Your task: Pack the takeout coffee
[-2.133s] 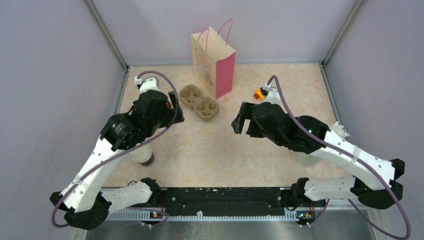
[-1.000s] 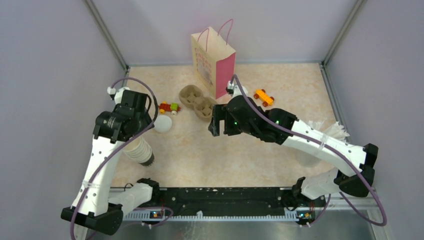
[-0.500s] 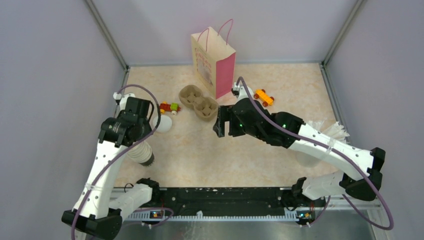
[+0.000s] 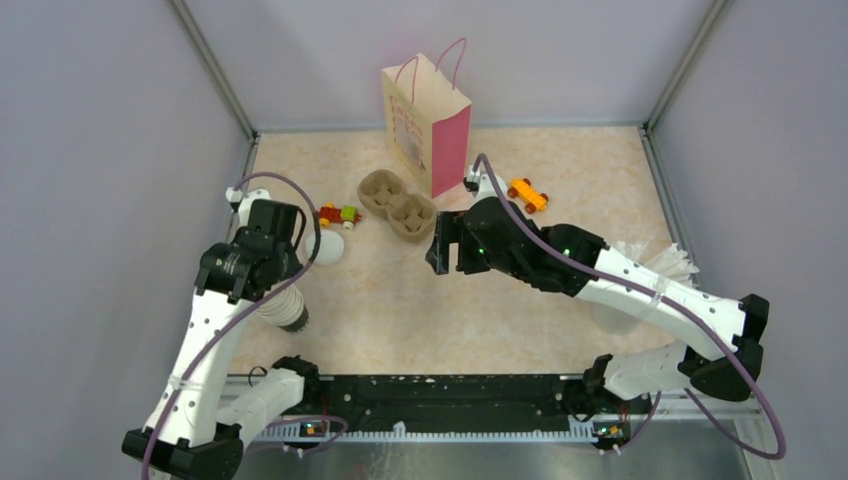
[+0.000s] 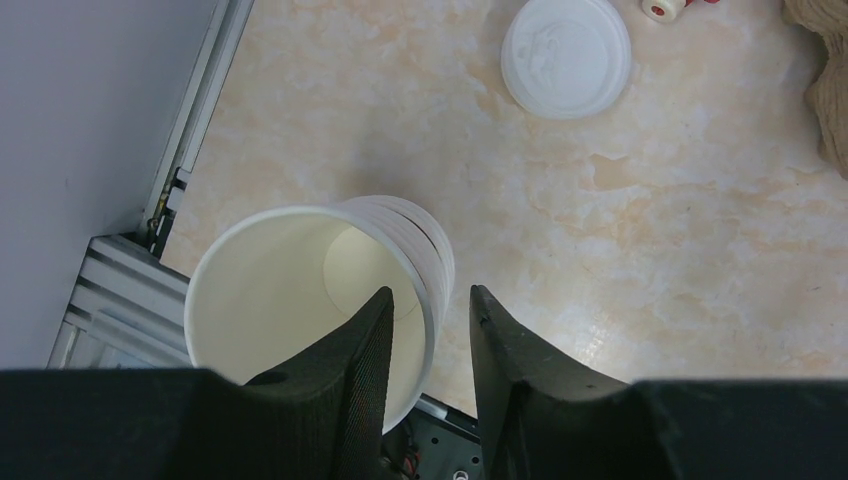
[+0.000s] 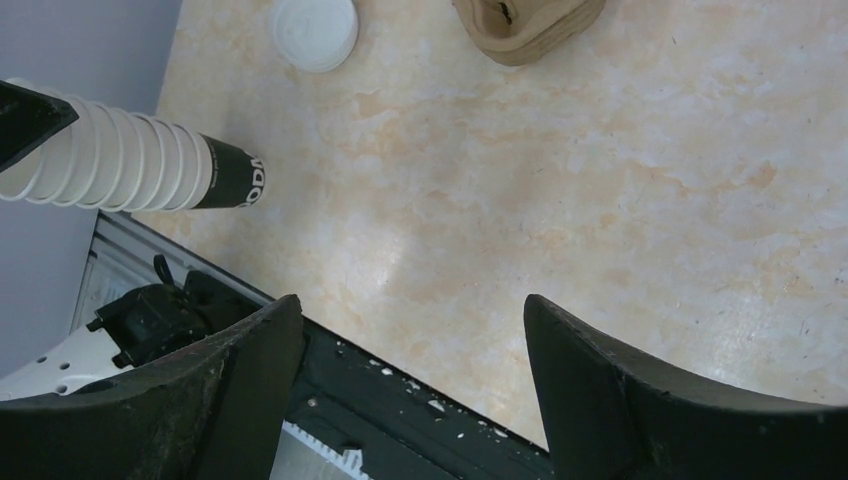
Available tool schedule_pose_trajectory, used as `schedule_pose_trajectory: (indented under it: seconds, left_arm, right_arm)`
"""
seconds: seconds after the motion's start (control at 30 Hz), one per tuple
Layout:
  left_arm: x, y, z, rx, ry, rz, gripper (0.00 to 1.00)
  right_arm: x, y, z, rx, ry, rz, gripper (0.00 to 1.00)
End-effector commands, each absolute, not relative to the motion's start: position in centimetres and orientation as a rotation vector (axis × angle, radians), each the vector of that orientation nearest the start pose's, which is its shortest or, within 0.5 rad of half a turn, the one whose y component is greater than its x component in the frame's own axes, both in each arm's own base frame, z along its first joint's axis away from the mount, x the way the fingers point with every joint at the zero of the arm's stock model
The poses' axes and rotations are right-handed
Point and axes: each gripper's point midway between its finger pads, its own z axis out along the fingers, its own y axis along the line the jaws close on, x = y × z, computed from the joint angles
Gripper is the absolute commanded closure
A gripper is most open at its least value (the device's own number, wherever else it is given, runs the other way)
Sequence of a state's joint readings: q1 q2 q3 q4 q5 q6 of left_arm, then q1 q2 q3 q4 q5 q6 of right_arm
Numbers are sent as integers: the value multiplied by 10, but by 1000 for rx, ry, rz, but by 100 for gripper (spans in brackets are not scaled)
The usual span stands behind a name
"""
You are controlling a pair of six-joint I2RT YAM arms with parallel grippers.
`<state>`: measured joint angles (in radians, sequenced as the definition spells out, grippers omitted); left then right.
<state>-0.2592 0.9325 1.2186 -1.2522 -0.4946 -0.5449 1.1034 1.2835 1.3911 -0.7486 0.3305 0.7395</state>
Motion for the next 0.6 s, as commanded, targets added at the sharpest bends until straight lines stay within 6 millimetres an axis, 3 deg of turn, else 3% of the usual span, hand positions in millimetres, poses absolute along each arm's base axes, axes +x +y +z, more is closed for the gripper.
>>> schedule_pose_trajectory:
  seconds: [0.0, 0.33, 0.57]
  left_arm:
    - [203, 17, 240, -535, 2283, 262, 61]
    - [205, 17, 248, -523, 2240, 232, 68]
    - [201, 14, 252, -496, 2240, 199, 97]
  right_arm:
    - [192, 317, 303, -217, 2195, 715, 20]
    - [193, 309, 301, -217, 2204, 670, 21]
    - [194, 299, 302, -210, 2207, 627, 21]
